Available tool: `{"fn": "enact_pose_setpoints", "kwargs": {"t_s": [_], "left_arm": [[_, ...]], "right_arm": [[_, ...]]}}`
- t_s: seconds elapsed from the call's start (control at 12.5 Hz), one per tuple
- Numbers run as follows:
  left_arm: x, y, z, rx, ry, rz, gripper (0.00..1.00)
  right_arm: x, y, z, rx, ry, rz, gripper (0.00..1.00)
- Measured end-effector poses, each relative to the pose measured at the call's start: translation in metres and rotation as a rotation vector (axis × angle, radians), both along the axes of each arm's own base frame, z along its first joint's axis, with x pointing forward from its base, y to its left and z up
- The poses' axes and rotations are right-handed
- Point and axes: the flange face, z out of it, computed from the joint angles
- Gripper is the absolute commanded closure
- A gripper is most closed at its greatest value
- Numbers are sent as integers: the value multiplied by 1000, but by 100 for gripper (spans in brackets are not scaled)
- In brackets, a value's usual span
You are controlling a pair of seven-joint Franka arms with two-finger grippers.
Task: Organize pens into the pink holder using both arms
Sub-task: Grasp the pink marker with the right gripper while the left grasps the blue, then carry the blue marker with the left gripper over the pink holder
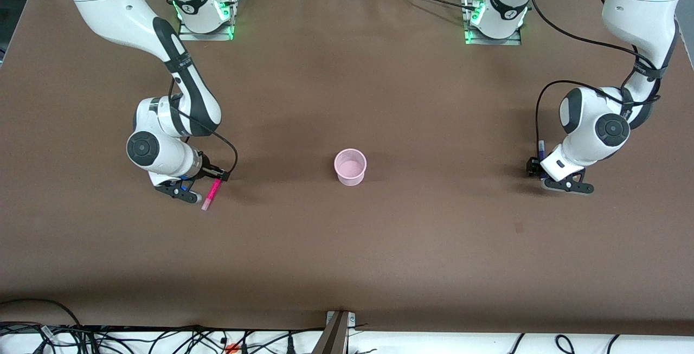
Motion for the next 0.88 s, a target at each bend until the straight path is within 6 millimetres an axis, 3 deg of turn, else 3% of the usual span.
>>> {"fn": "enact_pose_setpoints", "kwargs": {"t_s": [0.08,0.24,0.48,0.56,0.72,0.88], "left_arm": [[0,0,-1,0,1,0,100],[-1,3,-2,0,5,-20,100],[0,13,0,1,6,-71,100],[2,15,3,2,14,-75,100],[13,9,23,3,119,-84,100],[35,-19,73,-51,244,-40,100]], "right_arm": [[-1,1,-2,1,3,-1,64],[-1,1,-4,1,2,-2,73],[1,0,-6,2,-12,-4,97],[1,0,-6,2,-13,-4,100],[1,1,-6,3,-13,-4,100],[-1,6,-5,23,21,-20,100]]}}
